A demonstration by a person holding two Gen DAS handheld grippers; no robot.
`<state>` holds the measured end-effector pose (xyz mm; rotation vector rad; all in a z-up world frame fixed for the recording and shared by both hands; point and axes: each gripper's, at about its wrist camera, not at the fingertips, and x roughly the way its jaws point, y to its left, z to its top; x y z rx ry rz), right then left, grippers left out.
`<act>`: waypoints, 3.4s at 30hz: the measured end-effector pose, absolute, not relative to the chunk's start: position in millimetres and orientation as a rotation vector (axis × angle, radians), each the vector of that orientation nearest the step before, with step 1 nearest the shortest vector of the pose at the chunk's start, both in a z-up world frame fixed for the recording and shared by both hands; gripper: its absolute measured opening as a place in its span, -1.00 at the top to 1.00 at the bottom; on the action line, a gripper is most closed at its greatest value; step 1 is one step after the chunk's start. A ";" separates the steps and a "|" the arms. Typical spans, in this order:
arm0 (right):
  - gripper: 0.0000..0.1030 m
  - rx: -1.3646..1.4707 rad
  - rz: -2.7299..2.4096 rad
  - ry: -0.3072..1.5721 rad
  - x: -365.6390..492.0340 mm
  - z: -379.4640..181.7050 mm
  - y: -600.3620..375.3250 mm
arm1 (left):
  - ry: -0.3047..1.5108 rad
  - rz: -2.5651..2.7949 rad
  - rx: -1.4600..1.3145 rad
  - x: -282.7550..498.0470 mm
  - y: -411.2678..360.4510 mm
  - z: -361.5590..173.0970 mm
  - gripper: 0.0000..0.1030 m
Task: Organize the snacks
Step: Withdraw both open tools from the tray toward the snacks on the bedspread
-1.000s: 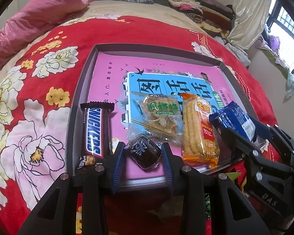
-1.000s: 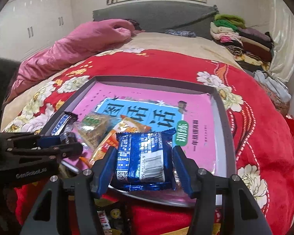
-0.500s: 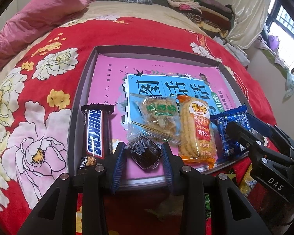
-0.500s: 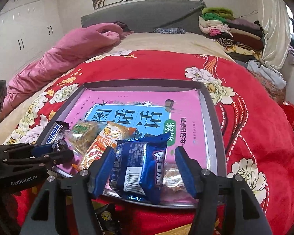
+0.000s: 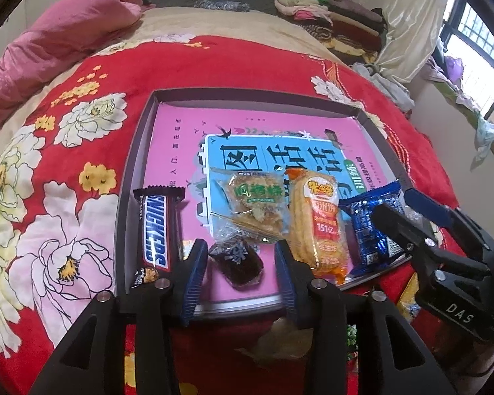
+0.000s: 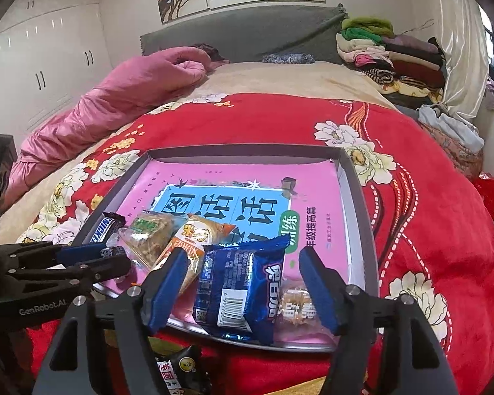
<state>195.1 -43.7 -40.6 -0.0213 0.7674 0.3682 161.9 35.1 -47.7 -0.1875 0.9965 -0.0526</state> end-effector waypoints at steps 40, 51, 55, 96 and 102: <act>-0.62 0.044 0.409 0.609 169.7 -0.4 -65.8 | 0.895 -0.088 -0.173 140.9 35.0 -3.3 -0.46; -0.64 0.064 0.400 0.578 159.1 11.4 -77.5 | 0.888 -0.111 -0.139 132.9 22.8 7.5 -0.54; -0.68 0.085 0.402 0.581 156.2 13.6 -81.5 | 0.903 -0.108 -0.131 130.8 20.1 5.5 -0.54; -0.74 0.150 0.288 0.720 82.5 1.3 -82.1 | 0.934 -0.168 -0.070 80.2 9.6 7.1 -0.55; -0.74 0.130 0.276 0.731 66.4 -1.7 -80.9 | 0.936 -0.173 -0.060 75.0 7.3 4.9 -0.55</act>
